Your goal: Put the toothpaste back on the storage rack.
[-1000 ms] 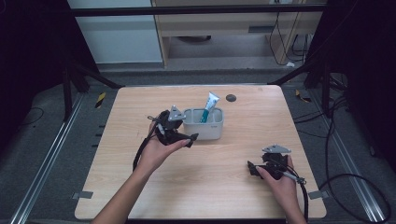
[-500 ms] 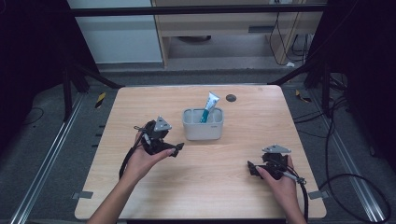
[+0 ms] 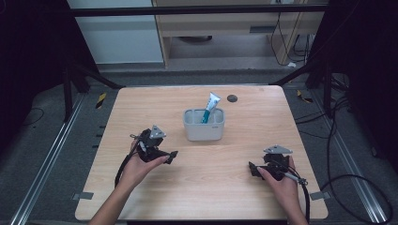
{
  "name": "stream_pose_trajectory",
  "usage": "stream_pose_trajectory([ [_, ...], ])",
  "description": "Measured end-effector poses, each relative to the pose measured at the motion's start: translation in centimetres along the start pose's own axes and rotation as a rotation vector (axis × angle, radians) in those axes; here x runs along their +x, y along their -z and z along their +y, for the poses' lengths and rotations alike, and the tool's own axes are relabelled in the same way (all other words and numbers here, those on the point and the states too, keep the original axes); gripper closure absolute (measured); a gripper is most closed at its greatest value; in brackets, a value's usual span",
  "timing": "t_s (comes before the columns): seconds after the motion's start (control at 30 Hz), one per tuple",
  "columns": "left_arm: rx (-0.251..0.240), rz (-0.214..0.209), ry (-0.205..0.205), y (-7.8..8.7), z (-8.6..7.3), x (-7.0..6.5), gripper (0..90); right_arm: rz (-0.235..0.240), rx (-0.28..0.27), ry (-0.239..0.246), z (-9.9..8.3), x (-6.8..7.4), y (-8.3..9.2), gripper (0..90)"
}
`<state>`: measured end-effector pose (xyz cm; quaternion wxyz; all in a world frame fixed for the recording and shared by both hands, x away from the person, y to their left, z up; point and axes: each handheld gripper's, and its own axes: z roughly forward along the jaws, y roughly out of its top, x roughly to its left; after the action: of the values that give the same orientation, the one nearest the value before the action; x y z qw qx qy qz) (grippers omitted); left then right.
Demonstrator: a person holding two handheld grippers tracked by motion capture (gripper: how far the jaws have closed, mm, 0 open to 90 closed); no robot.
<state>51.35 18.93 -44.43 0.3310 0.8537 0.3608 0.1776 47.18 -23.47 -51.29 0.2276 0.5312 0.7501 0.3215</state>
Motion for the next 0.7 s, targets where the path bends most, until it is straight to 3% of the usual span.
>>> stream_pose_trajectory([
  [0.43, 0.030, 0.014, 0.062, -0.4, -3.6, 1.5, 5.0, 0.000, 0.000, 0.000, 0.0, 0.0, 0.0, 0.4],
  [0.7, 0.041, 0.049, 0.103, 0.3, -5.3, 3.6, 4.8, 0.000, 0.000, 0.000, 0.0, 0.0, 0.0, 0.4],
])
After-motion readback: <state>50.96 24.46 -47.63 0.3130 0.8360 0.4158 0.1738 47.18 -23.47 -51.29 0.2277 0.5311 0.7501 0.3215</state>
